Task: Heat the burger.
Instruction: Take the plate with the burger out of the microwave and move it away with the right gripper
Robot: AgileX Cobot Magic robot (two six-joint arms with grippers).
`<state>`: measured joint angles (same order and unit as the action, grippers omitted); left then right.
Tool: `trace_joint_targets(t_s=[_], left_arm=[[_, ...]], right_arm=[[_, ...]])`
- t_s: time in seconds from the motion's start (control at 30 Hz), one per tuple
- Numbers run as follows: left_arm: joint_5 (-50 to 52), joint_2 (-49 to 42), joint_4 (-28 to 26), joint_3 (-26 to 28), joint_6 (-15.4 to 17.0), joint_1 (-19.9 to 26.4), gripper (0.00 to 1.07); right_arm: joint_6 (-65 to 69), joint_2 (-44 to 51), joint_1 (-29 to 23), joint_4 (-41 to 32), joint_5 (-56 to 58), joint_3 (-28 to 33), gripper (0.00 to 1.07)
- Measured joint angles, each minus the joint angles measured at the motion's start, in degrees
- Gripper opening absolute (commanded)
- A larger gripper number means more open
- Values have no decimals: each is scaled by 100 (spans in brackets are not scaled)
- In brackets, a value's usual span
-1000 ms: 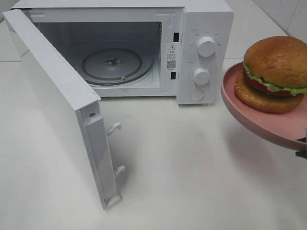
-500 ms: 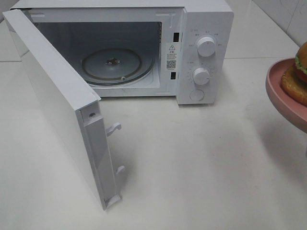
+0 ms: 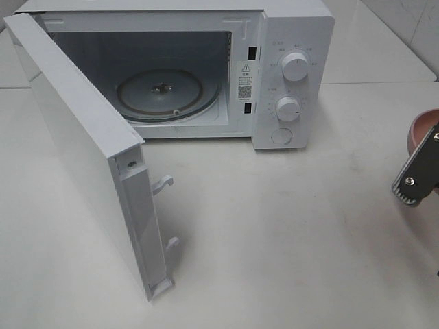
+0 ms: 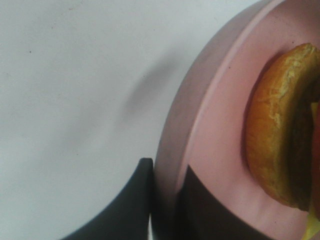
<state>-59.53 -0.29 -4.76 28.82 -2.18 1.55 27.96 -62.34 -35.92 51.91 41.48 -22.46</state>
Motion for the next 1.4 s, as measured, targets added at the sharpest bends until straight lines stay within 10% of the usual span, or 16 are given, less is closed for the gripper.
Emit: trace_joint_targets(t_s=[1.4], left_arm=[[0,0,0,0,0,0,100]], right_arm=[[3913,-3266,0,516,338,-676,4]])
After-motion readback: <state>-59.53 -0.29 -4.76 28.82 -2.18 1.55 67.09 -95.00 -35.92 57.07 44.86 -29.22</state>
